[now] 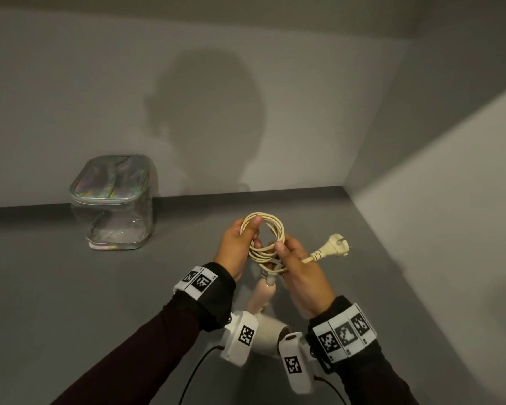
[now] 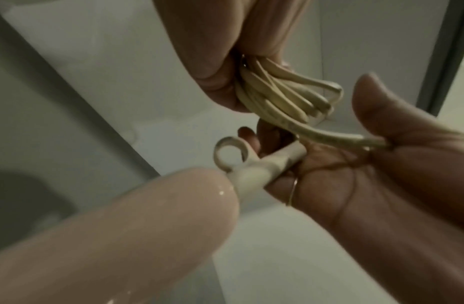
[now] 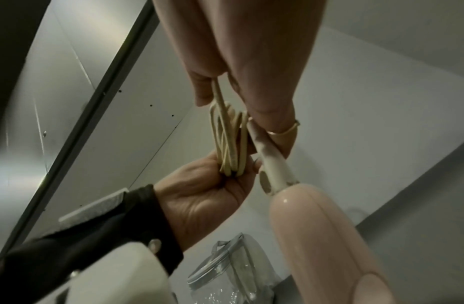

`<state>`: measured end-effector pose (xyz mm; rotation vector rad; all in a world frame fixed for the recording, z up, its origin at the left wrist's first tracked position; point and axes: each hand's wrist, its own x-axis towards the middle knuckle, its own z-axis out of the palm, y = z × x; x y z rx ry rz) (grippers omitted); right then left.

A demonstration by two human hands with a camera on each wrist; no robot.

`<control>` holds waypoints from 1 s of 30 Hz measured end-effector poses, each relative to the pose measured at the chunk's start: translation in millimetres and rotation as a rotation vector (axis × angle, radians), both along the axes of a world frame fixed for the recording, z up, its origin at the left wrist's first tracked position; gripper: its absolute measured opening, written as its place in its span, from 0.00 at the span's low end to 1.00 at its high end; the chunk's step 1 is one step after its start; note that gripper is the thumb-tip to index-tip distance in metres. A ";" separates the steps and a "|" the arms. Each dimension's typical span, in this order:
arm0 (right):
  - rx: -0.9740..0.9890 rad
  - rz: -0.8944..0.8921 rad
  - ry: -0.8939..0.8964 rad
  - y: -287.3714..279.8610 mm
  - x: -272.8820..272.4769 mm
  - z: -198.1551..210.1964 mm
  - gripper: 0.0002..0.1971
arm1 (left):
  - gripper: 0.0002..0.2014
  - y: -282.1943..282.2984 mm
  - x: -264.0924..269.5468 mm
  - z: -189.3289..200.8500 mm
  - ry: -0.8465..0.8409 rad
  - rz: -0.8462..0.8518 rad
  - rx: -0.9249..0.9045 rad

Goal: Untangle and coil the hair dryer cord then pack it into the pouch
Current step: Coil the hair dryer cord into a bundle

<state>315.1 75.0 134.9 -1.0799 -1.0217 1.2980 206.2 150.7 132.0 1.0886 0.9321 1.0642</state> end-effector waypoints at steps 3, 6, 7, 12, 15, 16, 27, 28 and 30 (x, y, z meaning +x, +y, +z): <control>-0.039 -0.078 0.061 -1.7 3.8 -1.5 0.18 | 0.02 -4.3 2.9 -1.1 0.120 -0.078 0.120; -0.104 -0.215 -0.046 1.8 14.6 -8.4 0.13 | 0.04 -8.0 -2.7 9.8 0.146 -0.317 0.088; -0.113 -0.237 -0.149 2.6 16.1 -10.6 0.11 | 0.09 -7.3 -6.4 16.5 0.193 -0.411 0.059; -0.073 -0.217 -0.454 0.7 2.4 -11.9 0.15 | 0.28 -10.6 -9.6 36.6 0.562 -0.540 0.148; -0.034 -0.076 -0.285 -5.3 5.5 -10.4 0.07 | 0.21 -17.2 -3.4 25.2 0.624 -0.341 0.326; -0.021 0.009 -0.122 -7.4 10.4 -10.8 0.13 | 0.20 -17.6 -3.7 19.7 0.569 -0.274 0.331; -0.364 -0.311 0.308 9.2 31.8 -20.5 0.22 | 0.19 -42.5 -6.7 2.1 0.305 -0.246 0.513; -0.316 -0.316 0.230 10.1 30.8 -18.4 0.22 | 0.21 -43.4 -6.4 1.0 0.311 -0.241 0.526; -0.201 -0.260 0.041 12.3 31.1 -15.4 0.18 | 0.24 -41.9 -7.2 -0.1 0.319 -0.211 0.533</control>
